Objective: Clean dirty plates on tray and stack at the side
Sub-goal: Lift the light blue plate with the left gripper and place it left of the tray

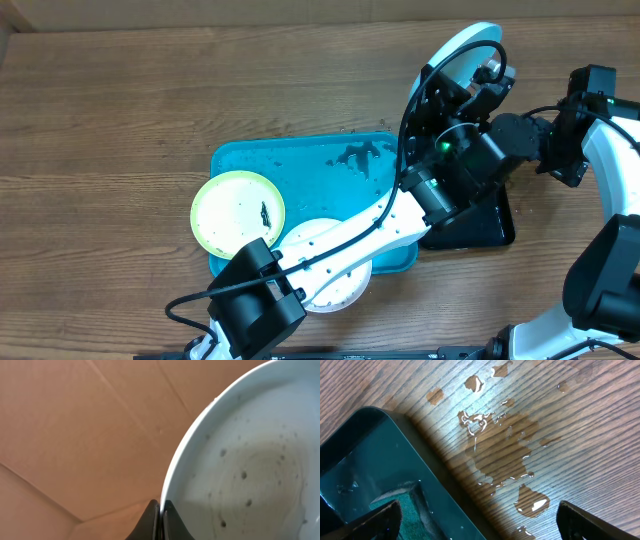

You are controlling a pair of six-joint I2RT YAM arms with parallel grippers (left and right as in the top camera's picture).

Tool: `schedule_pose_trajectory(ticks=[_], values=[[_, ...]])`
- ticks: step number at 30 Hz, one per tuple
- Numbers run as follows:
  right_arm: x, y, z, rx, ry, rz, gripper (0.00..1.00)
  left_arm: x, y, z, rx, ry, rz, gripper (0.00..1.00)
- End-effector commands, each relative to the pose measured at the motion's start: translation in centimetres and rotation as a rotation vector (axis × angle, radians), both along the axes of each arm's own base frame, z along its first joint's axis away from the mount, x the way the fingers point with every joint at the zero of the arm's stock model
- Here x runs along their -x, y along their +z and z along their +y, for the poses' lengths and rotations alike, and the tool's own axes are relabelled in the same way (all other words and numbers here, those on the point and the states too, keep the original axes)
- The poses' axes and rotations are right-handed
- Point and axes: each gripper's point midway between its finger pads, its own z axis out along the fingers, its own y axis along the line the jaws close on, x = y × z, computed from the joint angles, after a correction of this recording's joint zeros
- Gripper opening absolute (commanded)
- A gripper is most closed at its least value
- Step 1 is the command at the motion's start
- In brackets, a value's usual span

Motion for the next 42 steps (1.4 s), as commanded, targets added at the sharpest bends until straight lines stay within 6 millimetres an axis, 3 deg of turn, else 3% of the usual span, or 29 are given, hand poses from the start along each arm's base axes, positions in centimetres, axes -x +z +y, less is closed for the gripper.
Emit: schedule_pose_trajectory(ticks=[1,9,16,22,27,33,38,42], values=[[-0.5,0.7,0.1,0.000,0.001,-0.025,1.00,0.8,0.9,0.9,0.098,0.021,-0.004,0.04],[-0.5,0.7,0.1,0.000,0.001,-0.025,1.00,1.7,-10.3,1.7,0.341,-0.025,0.386,0.04],[-0.5,0.7,0.1,0.000,0.001,-0.025,1.00,-0.5,-14.7,3.3,0.568,-0.050,0.683,0.04],[-0.5,0.7,0.1,0.000,0.001,-0.025,1.00,-2.8,-17.3,8.3,0.863,-0.031,0.982,0.04],[-0.5,0.7,0.1,0.000,0.001,-0.025,1.00,-5.0,-17.6,16.1,1.148,0.048,1.116,0.04],[-0.5,0.7,0.1,0.000,0.001,-0.025,1.00,-5.4,-18.6,30.6,1.321,0.336,1.082,0.04],[-0.5,0.7,0.1,0.000,0.001,-0.025,1.00,-2.5,-20.0,43.7,1.313,0.679,0.966,0.04],[-0.5,0.7,0.1,0.000,0.001,-0.025,1.00,1.2,-20.5,51.1,1.308,0.905,0.902,0.04]])
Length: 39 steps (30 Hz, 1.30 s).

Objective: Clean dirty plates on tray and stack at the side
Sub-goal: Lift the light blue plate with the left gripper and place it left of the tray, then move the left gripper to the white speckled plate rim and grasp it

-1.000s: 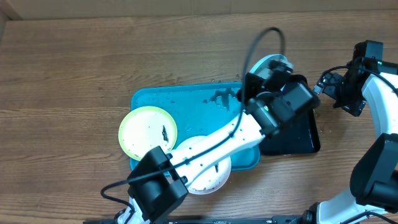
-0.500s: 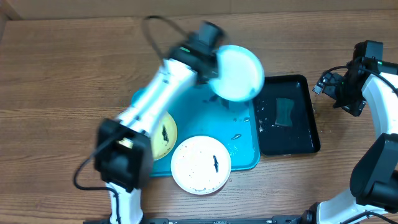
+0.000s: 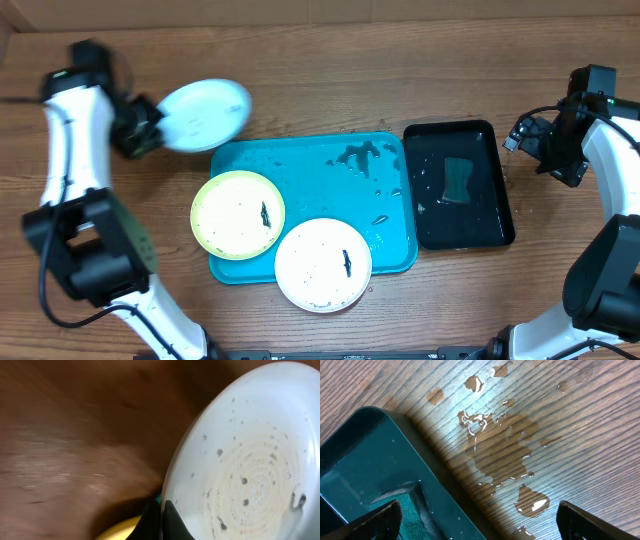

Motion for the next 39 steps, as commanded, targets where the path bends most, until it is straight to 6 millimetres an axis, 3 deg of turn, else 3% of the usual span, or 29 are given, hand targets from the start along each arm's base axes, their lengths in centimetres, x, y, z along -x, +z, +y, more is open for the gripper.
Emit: schedule_pose_trajectory(ticks=[1,5,9,18,20,21,23,24,27,28,29,31,34,39], values=[[-0.5,0.7,0.1,0.001,0.000,-0.025,1.00,2.8,0.2,5.6,-0.102,0.089,0.059,0.04],[-0.5,0.7,0.1,0.001,0.000,-0.025,1.00,5.3,-0.4,8.9,-0.113,0.173,0.108,0.04],[-0.5,0.7,0.1,0.001,0.000,-0.025,1.00,7.1,-1.8,10.0,-0.103,0.214,0.148,0.04],[-0.5,0.7,0.1,0.001,0.000,-0.025,1.00,8.9,-6.3,8.8,-0.079,0.205,0.208,0.05],[-0.5,0.7,0.1,0.001,0.000,-0.025,1.00,9.1,-6.4,8.8,-0.078,0.192,0.211,0.17],[-0.5,0.7,0.1,0.001,0.000,-0.025,1.00,9.0,-6.3,8.7,-0.076,0.187,0.209,0.34],[-0.5,0.7,0.1,0.001,0.000,-0.025,1.00,8.6,-5.6,8.5,-0.058,0.164,0.194,0.81],[-0.5,0.7,0.1,0.001,0.000,-0.025,1.00,8.2,-5.0,8.2,-0.037,0.137,0.173,0.88],[-0.5,0.7,0.1,0.001,0.000,-0.025,1.00,6.2,-2.2,6.4,0.072,0.027,0.071,0.88],[-0.5,0.7,0.1,0.001,0.000,-0.025,1.00,5.2,-0.3,4.7,0.150,-0.040,0.009,0.84],[-0.5,0.7,0.1,0.001,0.000,-0.025,1.00,5.0,0.3,4.1,0.180,-0.062,-0.011,0.84],[-0.5,0.7,0.1,0.001,0.000,-0.025,1.00,4.3,3.1,0.5,0.325,-0.184,-0.102,0.82],[-0.5,0.7,0.1,0.001,0.000,-0.025,1.00,5.1,5.9,-4.5,0.447,-0.379,-0.167,0.77],[-0.5,0.7,0.1,0.001,0.000,-0.025,1.00,7.6,6.5,-11.3,0.435,-0.644,-0.044,0.68]])
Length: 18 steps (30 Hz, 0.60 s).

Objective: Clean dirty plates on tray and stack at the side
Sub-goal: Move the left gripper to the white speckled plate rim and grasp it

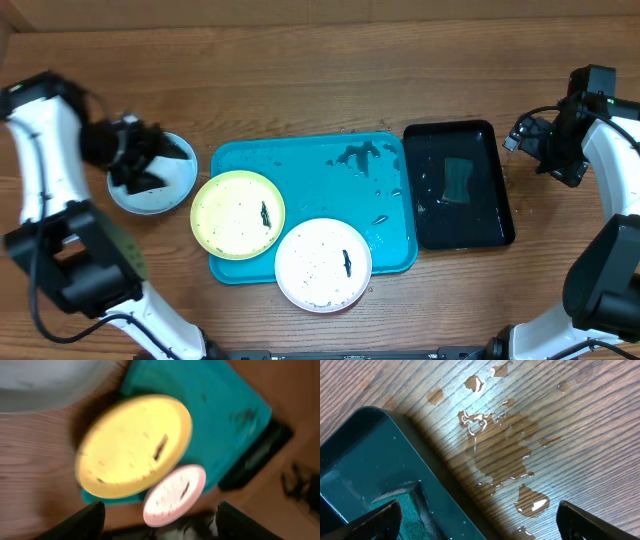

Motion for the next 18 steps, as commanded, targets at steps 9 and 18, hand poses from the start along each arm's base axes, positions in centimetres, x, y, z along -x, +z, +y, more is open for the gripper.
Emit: schedule_pose_trajectory(ticks=[9,18], values=[[-0.5,0.7,0.1,0.001,0.000,-0.026,1.00,3.4,0.3,-12.9,-0.221,-0.588,0.011,0.46],[-0.5,0.7,0.1,0.001,0.000,-0.026,1.00,6.6,-1.3,-16.8,-0.535,-0.687,0.110,0.45]])
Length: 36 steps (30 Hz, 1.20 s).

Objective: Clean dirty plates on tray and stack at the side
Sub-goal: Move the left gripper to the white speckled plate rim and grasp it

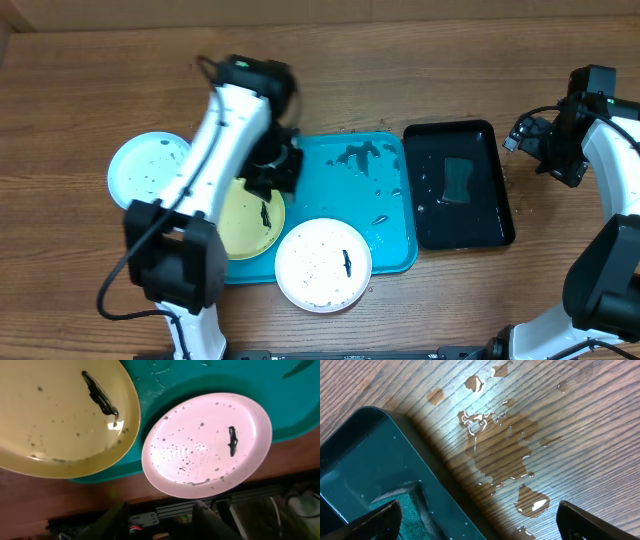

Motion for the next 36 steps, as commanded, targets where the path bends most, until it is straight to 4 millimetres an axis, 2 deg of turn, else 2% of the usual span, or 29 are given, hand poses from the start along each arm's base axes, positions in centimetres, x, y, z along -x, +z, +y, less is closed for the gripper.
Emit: schedule_pose_trajectory(ticks=[1,6,13,15,22,23,25,28,36], values=[[-0.5,0.7,0.1,0.001,0.000,-0.025,1.00,1.3,0.1,0.1,-0.121,0.000,-0.029,0.45],[-0.5,0.7,0.1,0.001,0.000,-0.025,1.00,3.1,-1.8,-1.0,-0.151,-0.034,0.009,0.42],[-0.5,0.7,0.1,0.001,0.000,-0.025,1.00,5.0,-5.4,-0.2,-0.195,-0.010,0.069,0.39],[-0.5,0.7,0.1,0.001,0.000,-0.025,1.00,5.4,-6.1,0.0,-0.203,-0.004,0.079,0.35],[-0.5,0.7,0.1,0.001,0.000,-0.025,1.00,6.1,-7.6,0.4,-0.212,-0.003,0.090,0.34],[-0.5,0.7,0.1,0.001,0.000,-0.025,1.00,6.2,-7.7,0.4,-0.214,0.003,0.092,0.34],[-0.5,0.7,0.1,0.001,0.000,-0.025,1.00,6.2,-7.8,0.5,-0.219,0.026,0.075,0.24],[-0.5,0.7,0.1,0.001,0.000,-0.025,1.00,5.5,-7.4,0.2,-0.175,0.060,-0.033,0.24],[-0.5,0.7,0.1,0.001,0.000,-0.025,1.00,5.5,-3.7,0.7,-0.040,0.149,-0.312,0.31]])
